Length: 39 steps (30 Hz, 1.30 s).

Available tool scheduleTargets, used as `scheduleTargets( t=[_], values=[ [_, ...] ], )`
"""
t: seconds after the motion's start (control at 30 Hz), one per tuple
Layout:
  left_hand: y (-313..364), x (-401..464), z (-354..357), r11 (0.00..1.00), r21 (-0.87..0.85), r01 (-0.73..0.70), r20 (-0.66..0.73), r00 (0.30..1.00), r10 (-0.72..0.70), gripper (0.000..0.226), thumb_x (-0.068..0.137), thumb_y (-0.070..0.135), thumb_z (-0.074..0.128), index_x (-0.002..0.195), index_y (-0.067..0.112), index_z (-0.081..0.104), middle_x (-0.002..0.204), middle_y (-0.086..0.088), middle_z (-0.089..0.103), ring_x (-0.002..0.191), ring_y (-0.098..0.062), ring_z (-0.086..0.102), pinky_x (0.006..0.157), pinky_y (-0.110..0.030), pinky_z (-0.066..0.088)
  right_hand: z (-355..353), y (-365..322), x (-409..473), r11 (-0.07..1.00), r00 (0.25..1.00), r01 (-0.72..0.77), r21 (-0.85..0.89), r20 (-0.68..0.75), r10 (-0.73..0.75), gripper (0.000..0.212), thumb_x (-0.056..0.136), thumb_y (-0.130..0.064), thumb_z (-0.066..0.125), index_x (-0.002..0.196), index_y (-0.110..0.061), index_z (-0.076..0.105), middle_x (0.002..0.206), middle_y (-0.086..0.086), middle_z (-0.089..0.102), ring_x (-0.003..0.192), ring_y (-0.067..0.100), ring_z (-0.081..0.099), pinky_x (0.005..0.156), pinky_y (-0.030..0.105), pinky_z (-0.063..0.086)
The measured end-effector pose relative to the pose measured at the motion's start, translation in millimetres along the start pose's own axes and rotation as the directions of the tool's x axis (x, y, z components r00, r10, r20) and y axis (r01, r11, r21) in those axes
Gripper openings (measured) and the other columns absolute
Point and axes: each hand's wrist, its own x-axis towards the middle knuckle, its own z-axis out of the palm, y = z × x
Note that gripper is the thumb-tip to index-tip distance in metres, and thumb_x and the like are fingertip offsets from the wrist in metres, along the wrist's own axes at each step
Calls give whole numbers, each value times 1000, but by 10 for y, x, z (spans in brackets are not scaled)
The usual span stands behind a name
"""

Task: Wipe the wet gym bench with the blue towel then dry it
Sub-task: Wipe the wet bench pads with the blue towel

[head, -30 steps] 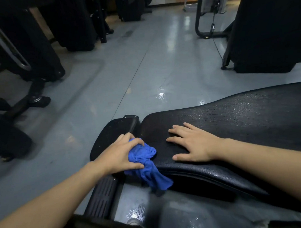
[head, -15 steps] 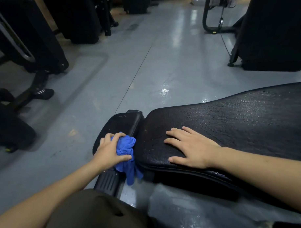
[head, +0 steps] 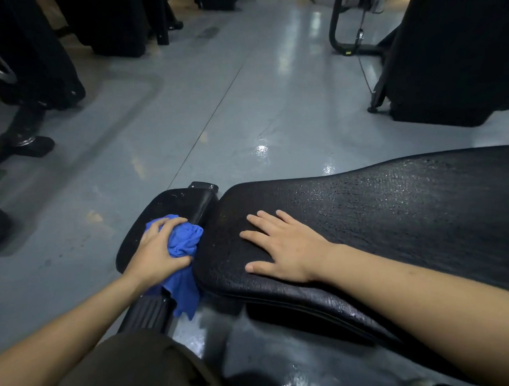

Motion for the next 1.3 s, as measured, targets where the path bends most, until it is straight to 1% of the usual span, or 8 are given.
scheduleTargets(
  t=[0.1, 0.17, 0.43, 0.57, 0.63, 0.8, 1.1, 1.3],
  values=[
    [52, 203, 36, 999, -35, -8, -11, 1000, 8, 78, 57, 29, 76, 129, 42, 50, 129, 14, 40, 132, -20, 39, 107, -29, 31, -33, 64, 251, 999, 999, -42, -12, -8, 42, 77, 96, -70, 29, 159, -27, 19, 169, 6, 5, 155, 21, -1, 125, 45, 0],
    [89, 384, 59, 999, -37, -8, -14, 1000, 7, 79, 54, 35, 70, 129, 43, 50, 131, 13, 43, 132, -19, 38, 110, -31, 32, -51, 101, 428, 997, 997, -72, -27, -17, 72, 76, 97, -68, 30, 159, -26, 18, 169, 7, 4, 155, 22, -2, 125, 46, -1],
    [240, 1127, 78, 999, -8, -53, 104, 993, 53, 82, 50, 43, 68, 129, 44, 50, 135, 7, 47, 129, -21, 42, 109, -34, 34, -19, 128, 833, 989, 988, -144, -41, -65, 141, 75, 99, -66, 22, 160, -23, 15, 169, 10, 0, 155, 24, -8, 124, 49, -2],
    [325, 1416, 21, 998, -16, -58, 211, 976, 60, 76, 41, 55, 62, 115, 53, 47, 122, 3, 52, 117, -20, 52, 96, -32, 40, -3, 127, 833, 988, 986, -148, -36, -78, 145, 73, 99, -65, 23, 159, -24, 17, 169, 9, 2, 155, 24, -6, 124, 48, -1],
    [341, 1434, 26, 998, -34, -55, 201, 978, 60, 75, 41, 54, 62, 115, 53, 50, 120, 2, 53, 114, -20, 53, 95, -32, 41, -8, 130, 838, 988, 986, -149, -32, -80, 146, 72, 99, -65, 24, 159, -25, 18, 169, 8, 3, 155, 23, -5, 124, 48, -1],
    [242, 1213, 108, 994, -78, -76, 87, 993, 83, 73, 52, 52, 62, 124, 49, 54, 126, 4, 50, 121, -22, 50, 107, -35, 39, -12, 129, 837, 987, 983, -161, -29, -94, 157, 72, 98, -66, 24, 159, -27, 20, 169, 6, 6, 155, 22, -3, 125, 47, 0],
    [-62, 134, 59, 988, -81, -131, -16, 991, 130, 65, 63, 46, 63, 128, 44, 55, 138, 12, 46, 129, -12, 47, 108, -34, 39, -47, 99, 806, 985, 983, -168, -36, -81, 165, 71, 98, -66, 22, 159, -30, 19, 169, 3, 5, 155, 20, -3, 125, 45, -1],
    [-458, -616, 100, 992, -44, -119, -18, 993, 118, 78, 68, 49, 64, 139, 64, 34, 151, 10, 39, 142, -9, 33, 113, -31, 30, -52, 89, 789, 985, 984, -168, -48, -73, 164, 71, 99, -66, 20, 159, -29, 16, 169, 3, 3, 155, 20, -4, 125, 45, -2]
  ],
)
